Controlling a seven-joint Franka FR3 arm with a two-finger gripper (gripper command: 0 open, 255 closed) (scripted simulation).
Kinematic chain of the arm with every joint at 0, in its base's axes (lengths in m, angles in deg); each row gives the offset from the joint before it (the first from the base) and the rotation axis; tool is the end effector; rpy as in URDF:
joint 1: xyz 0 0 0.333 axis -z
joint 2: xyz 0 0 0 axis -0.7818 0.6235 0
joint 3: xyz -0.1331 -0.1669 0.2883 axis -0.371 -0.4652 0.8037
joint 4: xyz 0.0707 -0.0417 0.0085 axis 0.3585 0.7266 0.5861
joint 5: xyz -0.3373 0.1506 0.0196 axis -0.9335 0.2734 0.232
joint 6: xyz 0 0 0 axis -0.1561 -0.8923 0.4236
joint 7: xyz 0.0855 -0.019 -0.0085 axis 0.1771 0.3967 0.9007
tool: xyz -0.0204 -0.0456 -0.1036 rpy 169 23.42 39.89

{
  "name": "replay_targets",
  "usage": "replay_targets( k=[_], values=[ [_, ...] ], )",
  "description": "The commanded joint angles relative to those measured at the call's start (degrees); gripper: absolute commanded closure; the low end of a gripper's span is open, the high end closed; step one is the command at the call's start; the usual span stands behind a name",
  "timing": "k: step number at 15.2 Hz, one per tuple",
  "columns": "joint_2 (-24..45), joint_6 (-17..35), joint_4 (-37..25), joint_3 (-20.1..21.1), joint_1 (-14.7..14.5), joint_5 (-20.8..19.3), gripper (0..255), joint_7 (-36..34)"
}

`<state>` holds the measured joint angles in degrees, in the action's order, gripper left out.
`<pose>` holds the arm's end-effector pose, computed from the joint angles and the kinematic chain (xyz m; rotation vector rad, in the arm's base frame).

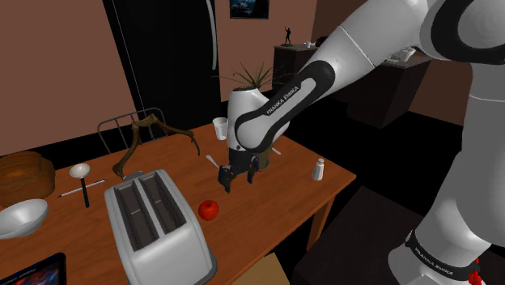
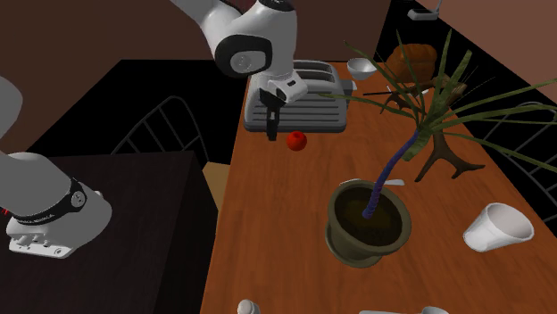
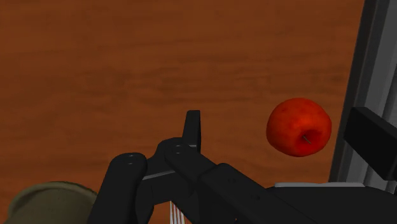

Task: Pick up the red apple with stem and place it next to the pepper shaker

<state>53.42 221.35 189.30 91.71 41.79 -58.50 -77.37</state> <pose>0.5284 0.2024 0.3166 -3.0353 0.1715 0.0574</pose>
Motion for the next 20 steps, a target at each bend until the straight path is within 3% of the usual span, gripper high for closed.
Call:
replay_targets(
  k=[1,9,20],
  values=[
    [5.1,1.5,-3.8,-0.1,-1.1,-0.9,0,-1.4],
    [22.3,2.1,-21.1,-1.0,-5.4,-2.9,0,-5.2],
    [27.2,5.4,-22.7,-1.5,-6.4,-3.4,0,-5.5]
  ],
)
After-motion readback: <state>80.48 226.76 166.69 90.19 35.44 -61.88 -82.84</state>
